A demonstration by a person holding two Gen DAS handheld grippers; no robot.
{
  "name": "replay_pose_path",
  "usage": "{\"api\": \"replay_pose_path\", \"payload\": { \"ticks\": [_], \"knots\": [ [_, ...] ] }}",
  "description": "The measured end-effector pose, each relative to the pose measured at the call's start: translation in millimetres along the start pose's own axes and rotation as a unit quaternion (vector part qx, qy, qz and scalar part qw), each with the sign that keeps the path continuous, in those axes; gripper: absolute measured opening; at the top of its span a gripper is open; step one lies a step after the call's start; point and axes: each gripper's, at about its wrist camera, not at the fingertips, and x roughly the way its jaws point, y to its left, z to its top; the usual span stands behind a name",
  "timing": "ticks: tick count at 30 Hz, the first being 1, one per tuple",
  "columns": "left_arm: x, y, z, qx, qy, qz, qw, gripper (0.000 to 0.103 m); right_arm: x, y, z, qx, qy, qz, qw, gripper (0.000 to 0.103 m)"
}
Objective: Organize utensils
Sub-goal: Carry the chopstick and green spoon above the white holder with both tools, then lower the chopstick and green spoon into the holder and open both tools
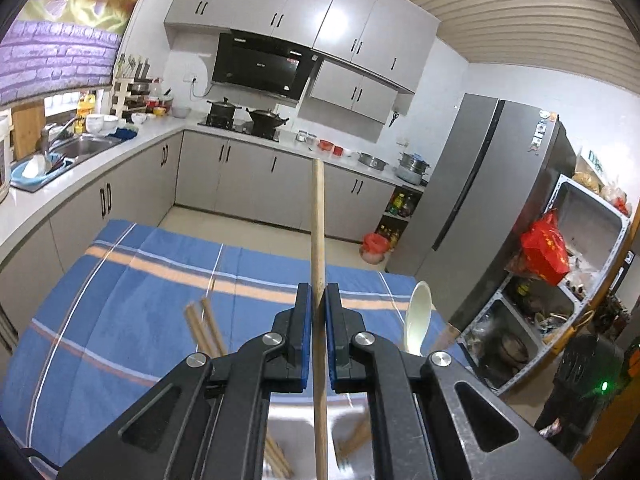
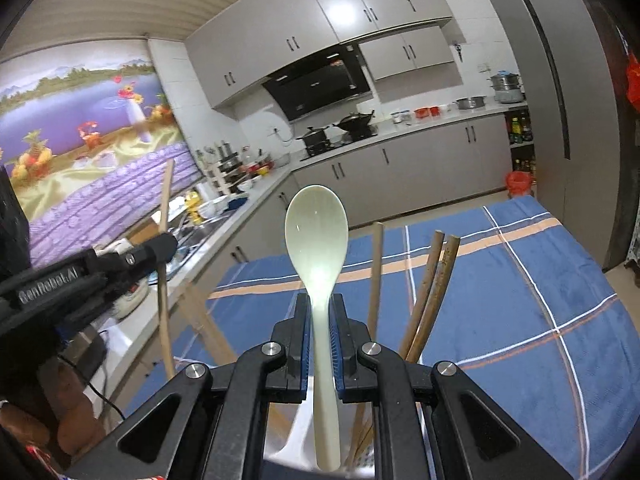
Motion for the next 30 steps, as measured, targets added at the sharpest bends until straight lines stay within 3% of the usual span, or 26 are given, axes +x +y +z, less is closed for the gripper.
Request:
{"api": "replay_pose_path", "payload": {
  "ticks": [10,30],
  "knots": [
    [45.1,0.1,-13.0,0.026,-0.009,0.029,0.9992,0.006,29.5,-14.3,-14.9,-0.013,0.005,-0.022,1.000,0.010],
    [46.9,13.7,-46.6,0.024,0.021,0.046,0.9984,0.006,32.3,-1.6,-45.5,-0.057,0.021,-0.026,0.998,0.010]
  ]
}}
